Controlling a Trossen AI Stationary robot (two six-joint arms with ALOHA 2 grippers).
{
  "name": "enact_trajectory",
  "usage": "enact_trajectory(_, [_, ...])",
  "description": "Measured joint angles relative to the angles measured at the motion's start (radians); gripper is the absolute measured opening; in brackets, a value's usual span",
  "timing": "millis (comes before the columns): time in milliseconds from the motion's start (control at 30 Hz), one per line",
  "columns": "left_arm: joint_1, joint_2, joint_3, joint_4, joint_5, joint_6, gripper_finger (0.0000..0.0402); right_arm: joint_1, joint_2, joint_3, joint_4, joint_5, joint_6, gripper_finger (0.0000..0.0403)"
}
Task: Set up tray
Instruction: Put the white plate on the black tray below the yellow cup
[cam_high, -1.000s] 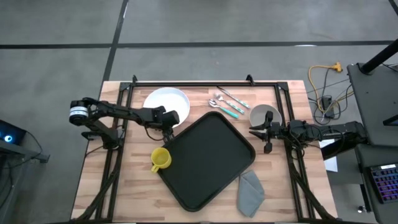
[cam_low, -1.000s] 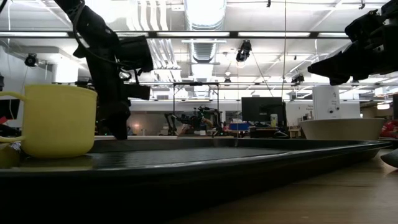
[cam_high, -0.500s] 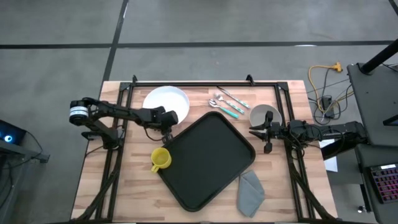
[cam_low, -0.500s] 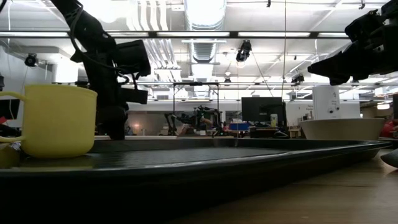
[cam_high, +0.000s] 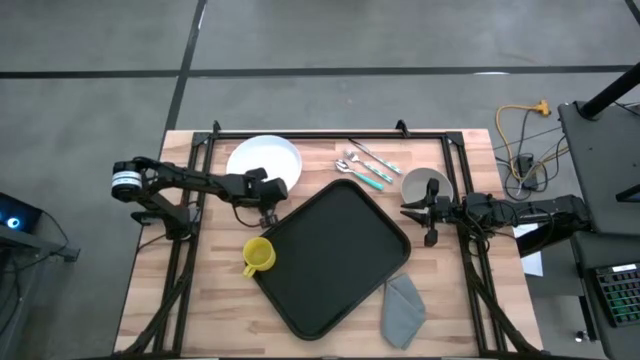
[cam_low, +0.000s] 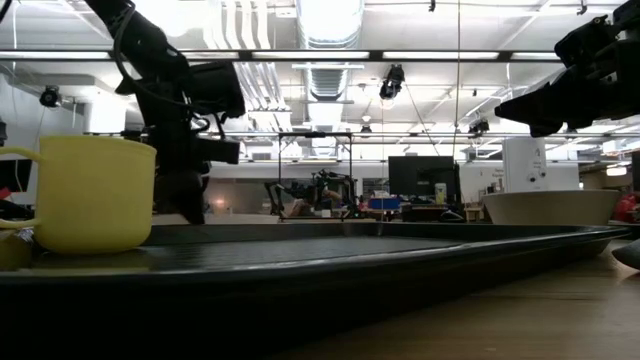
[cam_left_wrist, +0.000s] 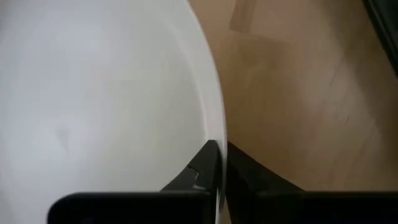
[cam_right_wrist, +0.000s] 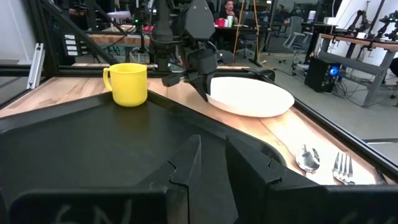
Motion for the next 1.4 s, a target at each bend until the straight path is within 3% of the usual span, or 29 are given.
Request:
enact_trajectory(733, [-0.272, 0.0, 0.155, -0.071, -0.209, 0.056, 0.0, 0.0, 0.0, 0.0, 0.0, 0.0, 0.0, 0.0068])
enact_trajectory(1400, [-0.403, 0.0, 0.155, 0.02, -0.18, 0.052, 0.0, 0.0, 0.0, 0.0, 0.0, 0.0, 0.001, 0.0068])
